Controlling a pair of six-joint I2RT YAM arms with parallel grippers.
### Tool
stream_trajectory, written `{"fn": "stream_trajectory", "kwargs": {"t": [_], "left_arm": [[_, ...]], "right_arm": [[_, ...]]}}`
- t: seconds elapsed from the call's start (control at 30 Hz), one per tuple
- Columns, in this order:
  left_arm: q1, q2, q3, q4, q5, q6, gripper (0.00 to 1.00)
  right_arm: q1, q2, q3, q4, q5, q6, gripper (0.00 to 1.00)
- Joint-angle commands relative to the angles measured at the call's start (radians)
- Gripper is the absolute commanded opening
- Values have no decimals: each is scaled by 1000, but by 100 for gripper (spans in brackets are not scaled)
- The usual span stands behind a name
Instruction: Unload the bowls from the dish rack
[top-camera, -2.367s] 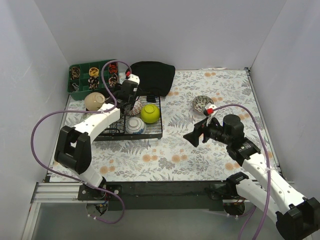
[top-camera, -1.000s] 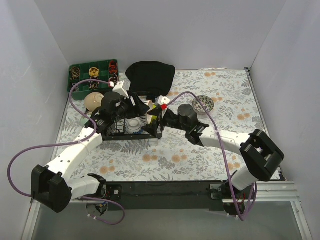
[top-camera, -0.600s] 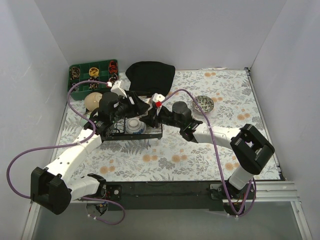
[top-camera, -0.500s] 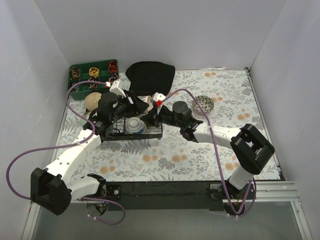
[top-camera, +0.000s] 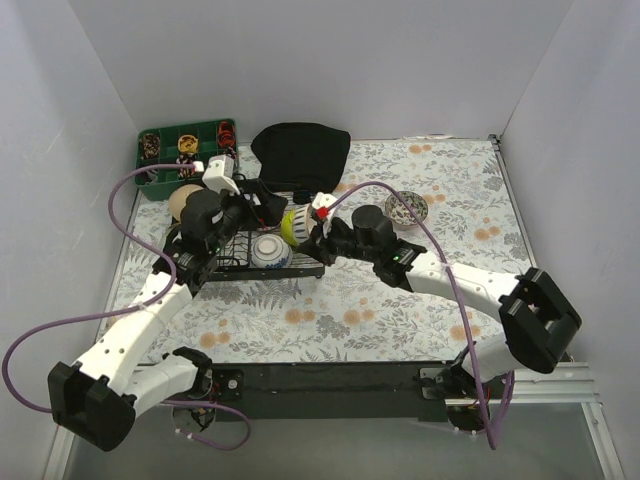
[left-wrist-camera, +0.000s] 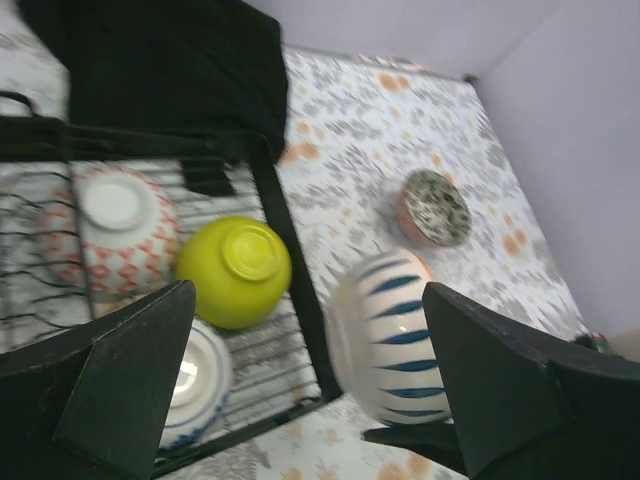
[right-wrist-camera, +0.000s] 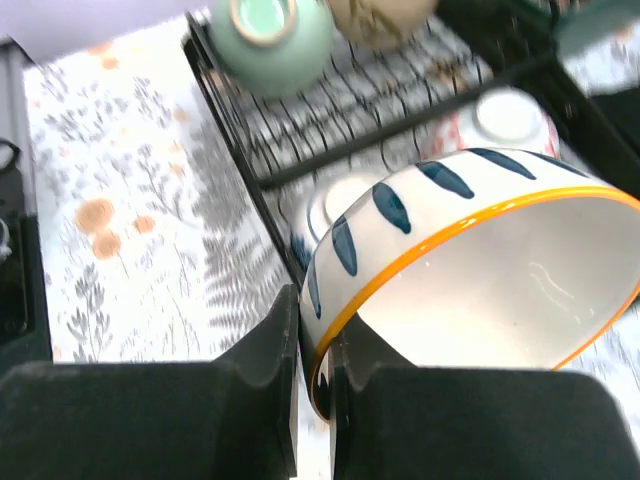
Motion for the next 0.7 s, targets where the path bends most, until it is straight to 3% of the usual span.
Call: {"fn": "stream_trajectory", "kwargs": {"t": [0.0, 0.27, 0.5, 0.67], "left_arm": [[11, -76, -43, -7, -282, 173, 98], [11, -119, -76, 7, -452, 265, 98], [13, -109, -88, 18, -481, 294, 98], [13, -113, -100, 30, -498, 314, 98]], "right_arm": [[-8, -102, 29, -278, 161, -65, 1], [-108, -157, 88, -755, 508, -83, 1], [-356, -145, 105, -867, 614, -14, 1], [-543, -91, 107, -831, 642, 1, 1]]}}
